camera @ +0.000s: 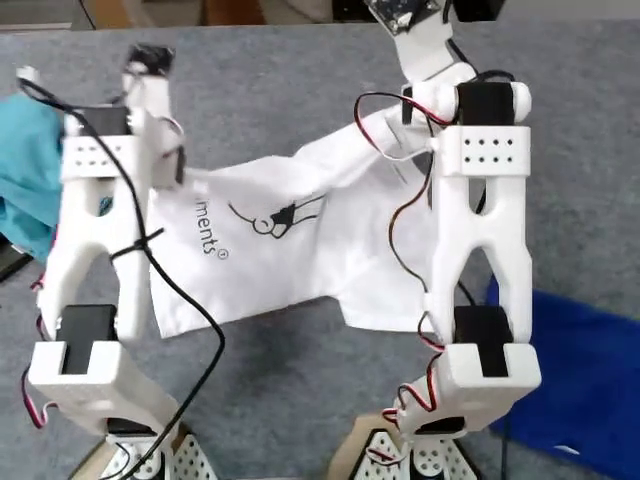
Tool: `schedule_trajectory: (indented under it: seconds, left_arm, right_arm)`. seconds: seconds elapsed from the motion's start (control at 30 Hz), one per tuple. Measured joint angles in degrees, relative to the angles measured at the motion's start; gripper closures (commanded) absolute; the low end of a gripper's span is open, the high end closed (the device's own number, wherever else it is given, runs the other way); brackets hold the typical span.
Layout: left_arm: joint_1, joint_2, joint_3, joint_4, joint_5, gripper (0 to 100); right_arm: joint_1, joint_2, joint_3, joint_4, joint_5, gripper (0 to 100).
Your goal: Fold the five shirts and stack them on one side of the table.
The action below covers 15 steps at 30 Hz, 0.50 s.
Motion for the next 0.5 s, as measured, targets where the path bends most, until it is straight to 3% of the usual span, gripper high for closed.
schedule_trajectory:
  seconds: [0.23,0.5]
  left_arm:
    - [-0.62,-16.62,23.38,-10.46,0.0,98]
    - [-2.11,-34.11,46.24,-19.6,0.0,98]
  right_arm:
    - [2.37,-2.73,5.8,4.57,0.0,99.4]
    - [3.78,-21.89,25.76,4.04,2.55,99.4]
